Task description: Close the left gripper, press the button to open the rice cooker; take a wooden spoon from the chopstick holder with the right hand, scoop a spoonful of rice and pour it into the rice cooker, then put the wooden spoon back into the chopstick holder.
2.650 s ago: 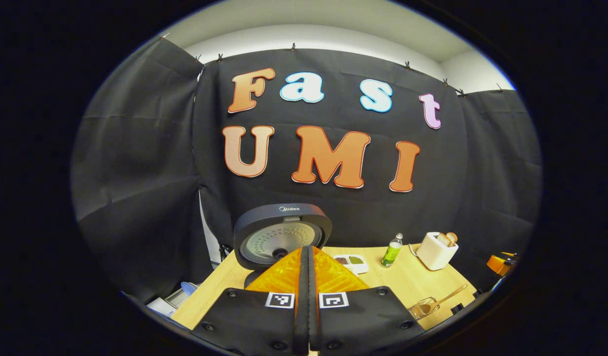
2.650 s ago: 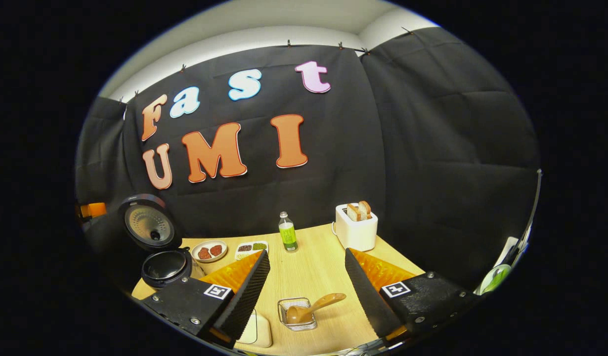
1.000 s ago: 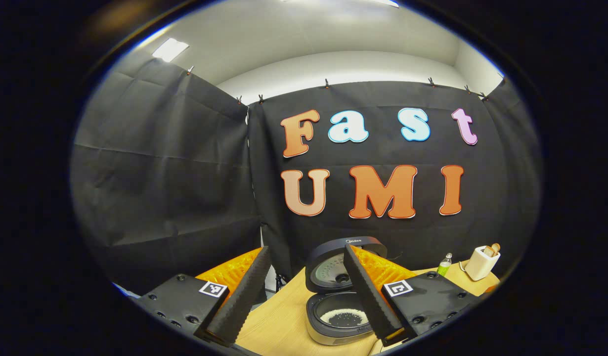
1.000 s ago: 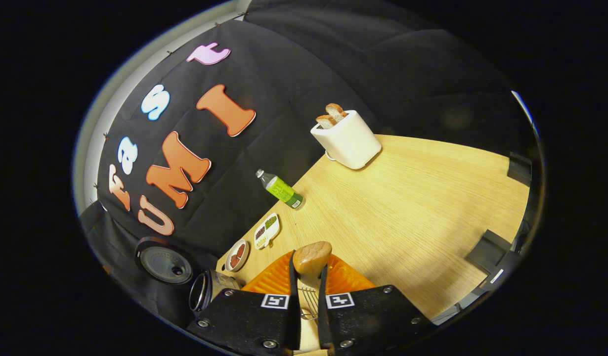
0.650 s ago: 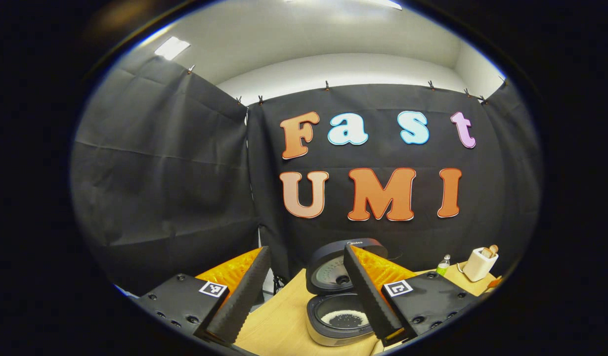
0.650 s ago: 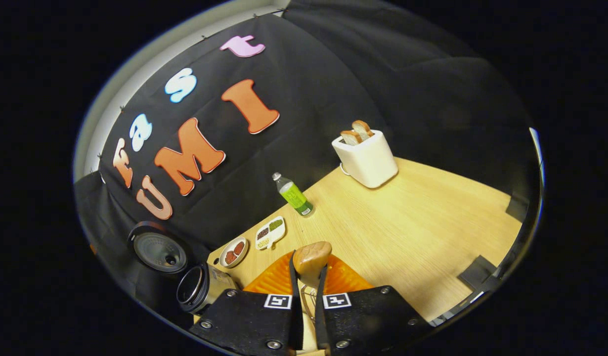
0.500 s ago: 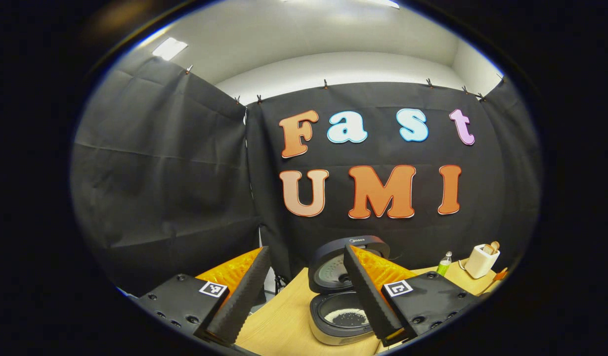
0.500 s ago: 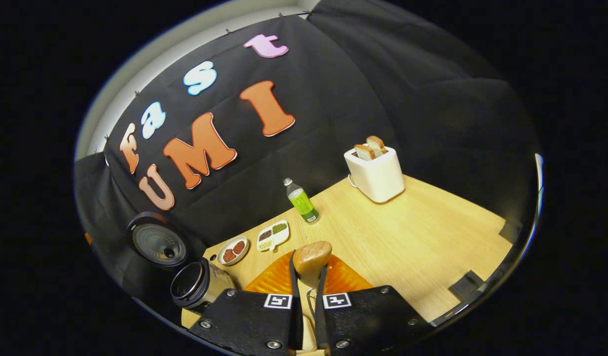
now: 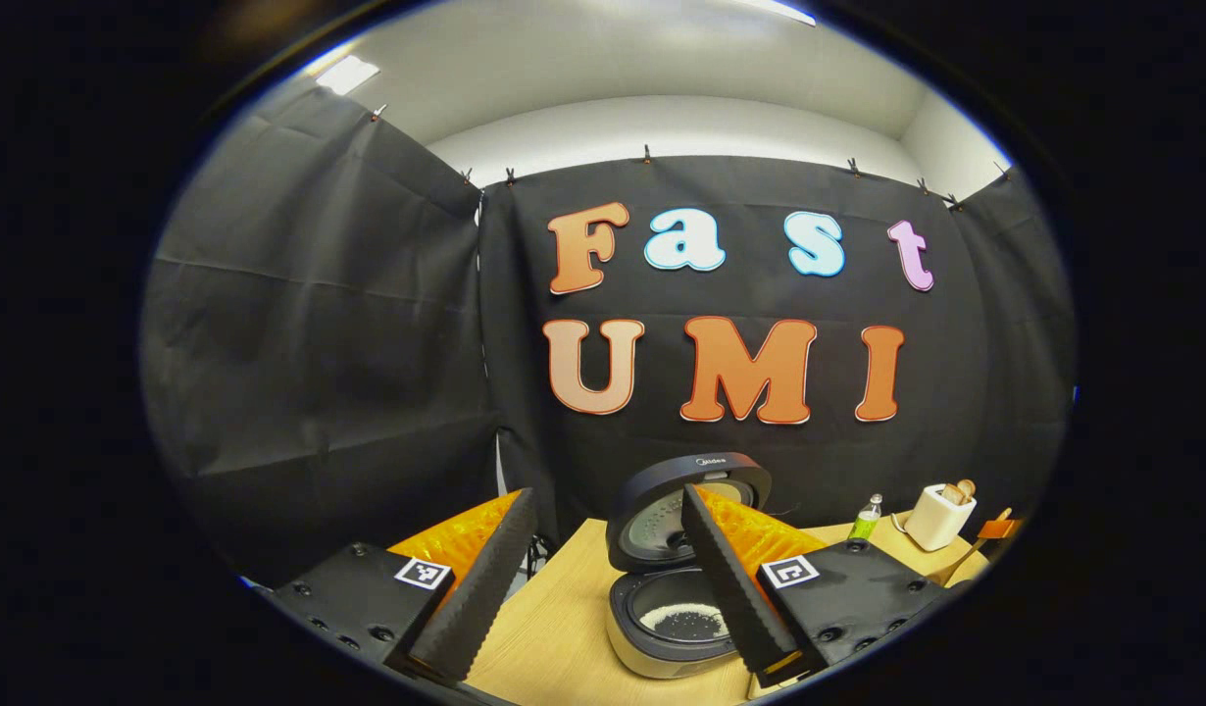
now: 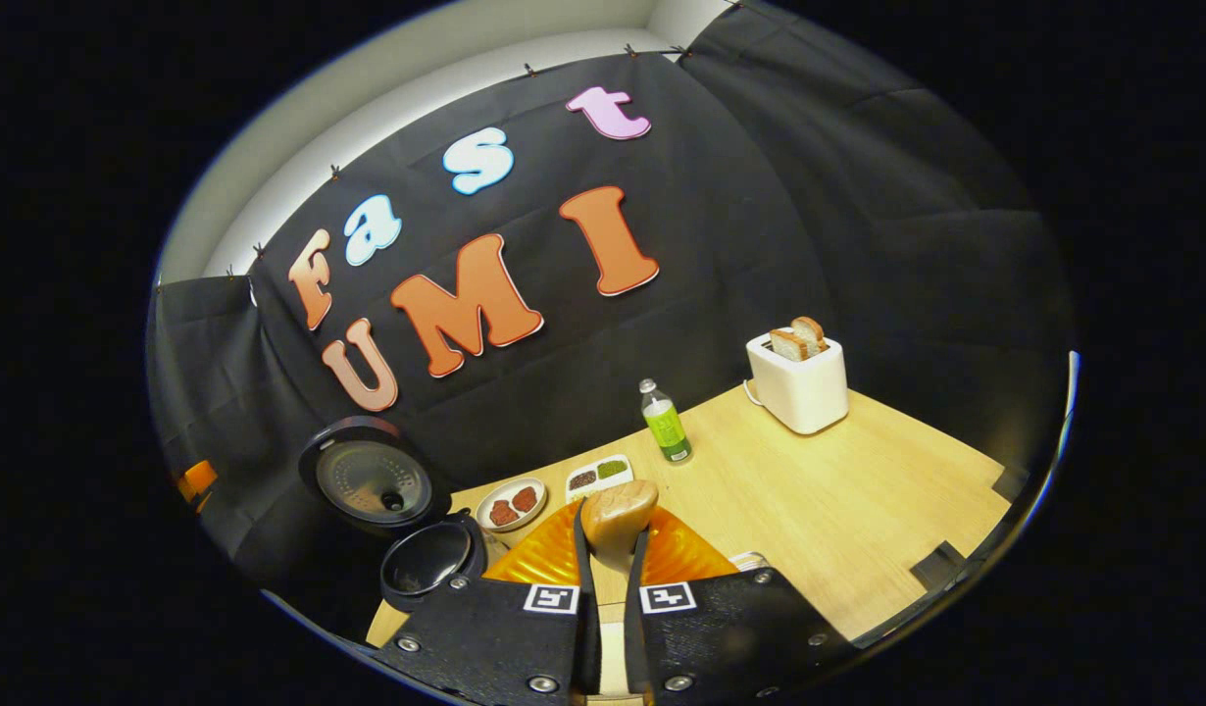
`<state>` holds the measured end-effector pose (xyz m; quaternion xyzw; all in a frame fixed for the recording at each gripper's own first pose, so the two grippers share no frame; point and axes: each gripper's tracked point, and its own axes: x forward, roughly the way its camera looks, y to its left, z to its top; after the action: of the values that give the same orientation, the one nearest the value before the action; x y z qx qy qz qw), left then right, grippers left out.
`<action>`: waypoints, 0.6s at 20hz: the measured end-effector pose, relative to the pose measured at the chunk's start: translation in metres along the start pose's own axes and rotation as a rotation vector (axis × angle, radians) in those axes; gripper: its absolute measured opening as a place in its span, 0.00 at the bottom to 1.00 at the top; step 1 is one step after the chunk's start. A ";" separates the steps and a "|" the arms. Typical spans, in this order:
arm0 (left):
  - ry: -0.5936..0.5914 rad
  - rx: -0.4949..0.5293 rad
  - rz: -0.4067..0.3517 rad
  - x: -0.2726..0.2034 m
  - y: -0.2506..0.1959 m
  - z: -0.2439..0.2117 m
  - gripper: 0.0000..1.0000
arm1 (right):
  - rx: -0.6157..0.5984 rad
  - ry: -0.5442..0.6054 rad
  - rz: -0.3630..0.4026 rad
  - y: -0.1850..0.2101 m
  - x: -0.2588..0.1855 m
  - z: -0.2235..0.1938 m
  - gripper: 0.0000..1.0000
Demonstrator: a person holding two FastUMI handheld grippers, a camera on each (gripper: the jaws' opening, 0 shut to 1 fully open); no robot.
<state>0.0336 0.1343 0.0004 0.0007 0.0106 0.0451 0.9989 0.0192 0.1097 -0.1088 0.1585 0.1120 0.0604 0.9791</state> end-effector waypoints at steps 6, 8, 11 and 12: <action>0.004 0.006 -0.047 0.008 0.023 -0.007 0.97 | -0.118 0.038 -0.012 0.037 0.005 -0.056 0.09; 0.010 0.016 -0.056 0.012 0.032 -0.012 0.97 | -0.171 0.068 -0.037 0.038 0.013 -0.082 0.09; 0.032 0.034 -0.068 0.018 0.041 -0.021 0.97 | -0.244 0.086 -0.084 0.033 0.024 -0.109 0.09; 0.039 0.035 -0.072 0.020 0.044 -0.025 0.97 | -0.265 0.082 -0.094 0.032 0.028 -0.115 0.09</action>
<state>0.0486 0.1803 -0.0248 0.0168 0.0310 0.0087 0.9993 0.0159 0.1780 -0.2099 0.0200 0.1501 0.0353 0.9878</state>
